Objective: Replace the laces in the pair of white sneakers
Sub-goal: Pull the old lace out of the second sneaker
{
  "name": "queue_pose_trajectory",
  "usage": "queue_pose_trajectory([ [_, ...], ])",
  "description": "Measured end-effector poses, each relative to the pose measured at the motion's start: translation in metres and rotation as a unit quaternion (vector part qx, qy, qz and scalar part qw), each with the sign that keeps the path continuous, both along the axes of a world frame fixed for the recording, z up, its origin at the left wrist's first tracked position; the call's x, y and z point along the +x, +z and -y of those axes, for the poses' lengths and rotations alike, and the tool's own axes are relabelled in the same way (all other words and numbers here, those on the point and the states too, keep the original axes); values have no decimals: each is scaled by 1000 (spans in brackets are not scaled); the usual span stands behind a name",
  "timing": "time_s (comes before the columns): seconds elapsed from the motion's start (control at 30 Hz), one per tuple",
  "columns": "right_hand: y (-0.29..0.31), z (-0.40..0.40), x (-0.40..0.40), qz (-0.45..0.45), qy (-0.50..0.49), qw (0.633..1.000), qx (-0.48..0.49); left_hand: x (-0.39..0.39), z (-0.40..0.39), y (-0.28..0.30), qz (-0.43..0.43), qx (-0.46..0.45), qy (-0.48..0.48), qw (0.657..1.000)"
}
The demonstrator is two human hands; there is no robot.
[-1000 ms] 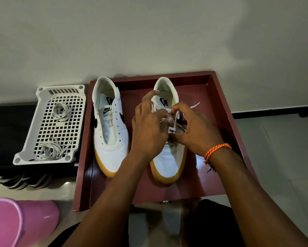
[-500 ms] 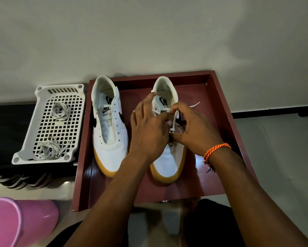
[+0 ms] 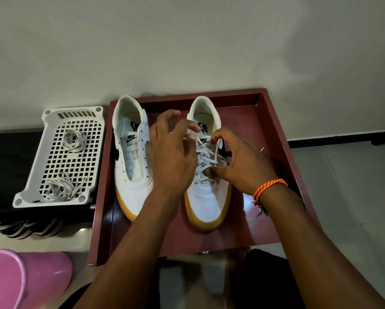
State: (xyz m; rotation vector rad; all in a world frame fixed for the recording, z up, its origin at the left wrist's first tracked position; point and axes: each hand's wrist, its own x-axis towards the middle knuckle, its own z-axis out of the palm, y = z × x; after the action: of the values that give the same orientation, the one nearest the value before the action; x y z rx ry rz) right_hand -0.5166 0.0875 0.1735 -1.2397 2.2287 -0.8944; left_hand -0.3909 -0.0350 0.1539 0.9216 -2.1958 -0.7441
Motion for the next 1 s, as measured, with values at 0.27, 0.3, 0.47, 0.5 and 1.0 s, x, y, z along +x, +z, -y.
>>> queue_pose_trajectory([
  [0.27, 0, 1, 2, -3, 0, 1000, -8, -3, -15, -14, 136, -41, -69, 987],
  [0.3, 0, 1, 2, -5, -1, 1000, -8, -4, -13, -14, 123, -28, -65, 990],
  [0.47, 1, 1, 0, -2, -5, 1000, 5, -6, -3, -6, -36, 54, -8, 998],
  [0.5, 2, 0, 0, 2, -6, 1000, 5, -5, 2, -5, -64, 60, 10, 996],
  [1.0, 0, -1, 2, -5, -5, 1000, -9, -4, -8, -11, 67, -7, -81, 994],
])
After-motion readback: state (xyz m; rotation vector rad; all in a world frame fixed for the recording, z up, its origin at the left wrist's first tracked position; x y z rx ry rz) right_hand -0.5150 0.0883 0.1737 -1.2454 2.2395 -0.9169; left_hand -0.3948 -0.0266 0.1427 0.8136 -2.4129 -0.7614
